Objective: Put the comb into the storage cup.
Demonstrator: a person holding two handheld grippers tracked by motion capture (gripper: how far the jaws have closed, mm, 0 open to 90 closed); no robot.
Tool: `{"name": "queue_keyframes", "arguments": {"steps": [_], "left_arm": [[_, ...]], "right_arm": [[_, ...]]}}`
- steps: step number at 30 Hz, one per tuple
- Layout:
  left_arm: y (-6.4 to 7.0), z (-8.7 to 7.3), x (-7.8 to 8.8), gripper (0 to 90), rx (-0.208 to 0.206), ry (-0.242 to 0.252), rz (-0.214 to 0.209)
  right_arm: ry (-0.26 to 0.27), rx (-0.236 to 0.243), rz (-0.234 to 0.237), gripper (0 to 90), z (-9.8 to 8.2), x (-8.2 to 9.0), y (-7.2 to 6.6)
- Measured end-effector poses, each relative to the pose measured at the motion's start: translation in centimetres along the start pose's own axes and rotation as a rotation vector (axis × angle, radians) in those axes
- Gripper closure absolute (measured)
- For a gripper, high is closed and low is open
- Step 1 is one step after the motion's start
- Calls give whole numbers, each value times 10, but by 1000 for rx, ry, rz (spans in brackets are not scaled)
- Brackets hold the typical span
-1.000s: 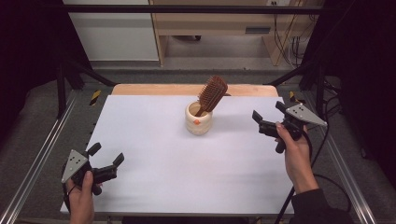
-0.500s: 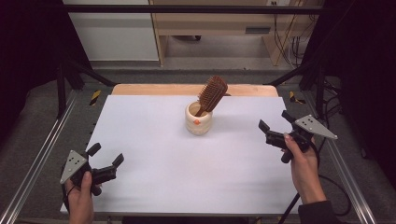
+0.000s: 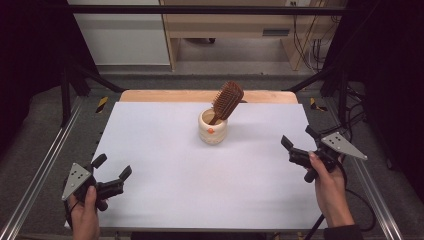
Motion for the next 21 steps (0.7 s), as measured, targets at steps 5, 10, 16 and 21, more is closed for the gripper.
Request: {"name": "queue_keyframes", "arguments": {"steps": [5,10,16,21], "left_arm": [[1,0,4,16,-14,-2,4],[-3,-5,11,18,-6,-13,20],[-8,-13,9,42,-16,-47,56],[-9,-13,9,27,-21,-39,58]], "right_arm": [[-5,-3,-7,35,-12,7,0],[-7,9,-20,25,-28,12,0],[-17,4,-14,25,-40,14,-6],[-34,19,-11,24,-54,16,-10]]}}
Point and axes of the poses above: each handheld gripper's, and its own axes: x roughly backward along the jaws, z roughly out of its top, y roughly to its right, the point moved 10 cm from there along -x, roughly forward along the jaws, and after that the axes turned 3 degrees about -z, right-handed, at the moved point
